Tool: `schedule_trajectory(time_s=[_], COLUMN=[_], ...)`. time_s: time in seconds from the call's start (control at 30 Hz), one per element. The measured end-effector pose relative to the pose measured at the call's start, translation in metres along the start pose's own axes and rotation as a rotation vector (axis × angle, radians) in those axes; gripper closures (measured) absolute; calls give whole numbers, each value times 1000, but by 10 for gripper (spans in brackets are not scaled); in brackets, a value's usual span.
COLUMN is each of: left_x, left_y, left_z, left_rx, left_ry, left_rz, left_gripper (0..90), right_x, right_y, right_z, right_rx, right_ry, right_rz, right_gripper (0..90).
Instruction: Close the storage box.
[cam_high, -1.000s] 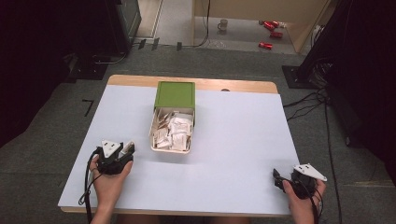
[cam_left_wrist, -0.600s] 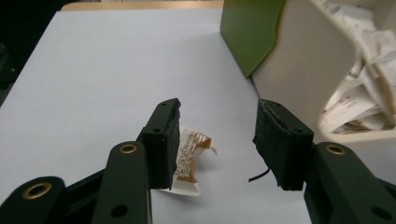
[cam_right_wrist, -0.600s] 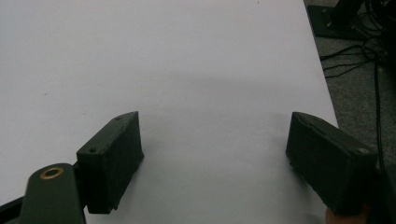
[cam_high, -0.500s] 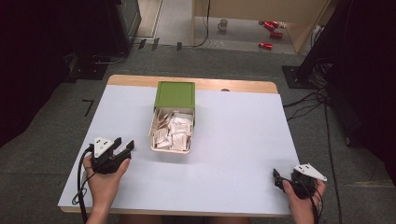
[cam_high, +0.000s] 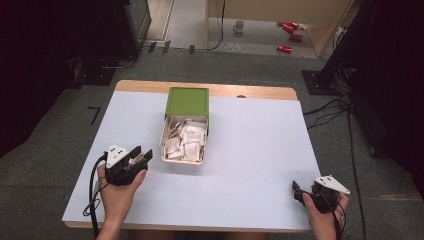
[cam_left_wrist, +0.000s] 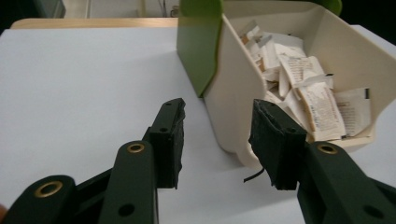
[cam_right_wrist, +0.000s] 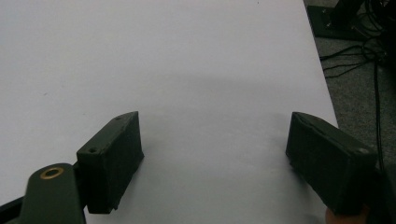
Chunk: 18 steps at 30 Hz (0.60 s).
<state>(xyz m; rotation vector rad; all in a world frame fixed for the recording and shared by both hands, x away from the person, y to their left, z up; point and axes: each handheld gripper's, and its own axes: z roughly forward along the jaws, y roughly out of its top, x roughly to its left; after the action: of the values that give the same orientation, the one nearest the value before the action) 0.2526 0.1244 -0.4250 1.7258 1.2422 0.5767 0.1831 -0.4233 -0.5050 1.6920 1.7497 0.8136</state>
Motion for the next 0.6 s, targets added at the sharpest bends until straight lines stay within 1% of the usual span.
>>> schedule_trajectory(time_s=[0.1,0.23,0.37,0.47,0.53,0.57,0.6], left_x=[-4,-10,-14,-17,-20,-21,-22], left_y=[-1,-2,1,2,1,0,0], left_z=[4,9,13,16,20,22,24], left_rx=[7,21,21,25,34,42,51], left_ry=[-29,-50,-50,-52,-40,-27,-22], left_rz=[6,22,22,35,39,40,39], left_gripper=[581,608,652,684,700,708,733], right_x=[0,0,0,0,0,0,0], right_y=[0,0,0,0,0,0,0], right_z=[0,0,0,0,0,0,0], right_rx=[0,0,0,0,0,0,0], right_ry=[0,0,0,0,0,0,0], right_rz=[1,1,0,1,0,0,0], right_gripper=[178,178,178,178,178,178,178])
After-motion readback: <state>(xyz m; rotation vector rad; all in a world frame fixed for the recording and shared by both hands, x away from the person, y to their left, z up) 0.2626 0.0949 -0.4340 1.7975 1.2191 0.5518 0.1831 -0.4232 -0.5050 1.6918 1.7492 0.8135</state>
